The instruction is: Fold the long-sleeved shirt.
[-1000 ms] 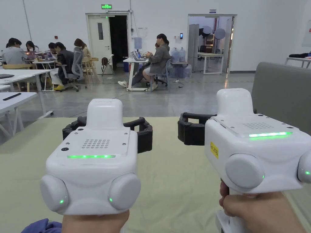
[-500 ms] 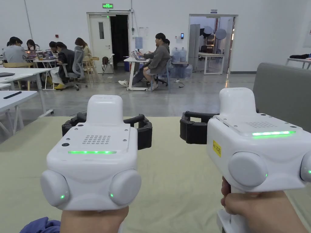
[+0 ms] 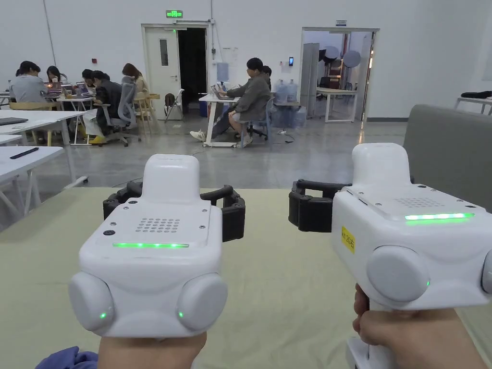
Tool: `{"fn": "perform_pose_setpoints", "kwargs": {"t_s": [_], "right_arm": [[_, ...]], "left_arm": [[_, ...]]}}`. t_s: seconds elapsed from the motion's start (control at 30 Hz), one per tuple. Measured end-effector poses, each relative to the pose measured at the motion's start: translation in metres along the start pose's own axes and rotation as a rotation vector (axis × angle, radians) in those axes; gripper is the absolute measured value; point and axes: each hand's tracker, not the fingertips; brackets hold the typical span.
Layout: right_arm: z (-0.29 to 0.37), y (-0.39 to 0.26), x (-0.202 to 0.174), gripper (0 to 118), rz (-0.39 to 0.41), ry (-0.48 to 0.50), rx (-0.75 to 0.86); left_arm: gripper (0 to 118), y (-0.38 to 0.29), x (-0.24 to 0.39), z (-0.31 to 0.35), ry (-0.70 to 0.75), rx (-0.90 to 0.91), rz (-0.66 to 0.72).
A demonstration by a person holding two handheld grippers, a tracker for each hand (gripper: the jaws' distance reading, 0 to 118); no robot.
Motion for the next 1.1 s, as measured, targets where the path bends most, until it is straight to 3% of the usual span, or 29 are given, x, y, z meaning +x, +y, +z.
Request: {"fn": "perform_pose_setpoints", "kwargs": {"t_s": [0.77, 0.8, 0.83, 0.87, 0.9, 1.1], "right_arm": [[0.006, 0.001, -0.005, 116, 0.036, -0.011, 0.033], [0.007, 0.000, -0.006, 105, 0.038, -0.006, 0.039], [0.010, -0.002, -0.006, 82, 0.038, 0.011, 0.058], [0.011, -0.003, -0.008, 36, 0.039, 0.007, 0.054], [0.009, -0.004, -0.010, 0, 0.048, 0.001, 0.047], [-0.001, -0.026, 0.008, 0, -0.001, -0.007, 0.004]], "left_arm": [[102, 0.002, -0.003, 0.006, -0.053, 0.020, -0.006], [88, 0.001, -0.004, 0.007, -0.070, 0.032, 0.004], [56, -0.001, -0.005, 0.009, -0.075, 0.051, 0.021], [6, -0.003, -0.007, 0.010, -0.036, 0.062, 0.069], [0, -0.006, -0.010, 0.010, -0.026, 0.057, 0.099], [0, -0.024, -0.009, 0.002, -0.103, -0.016, 0.074]]}}
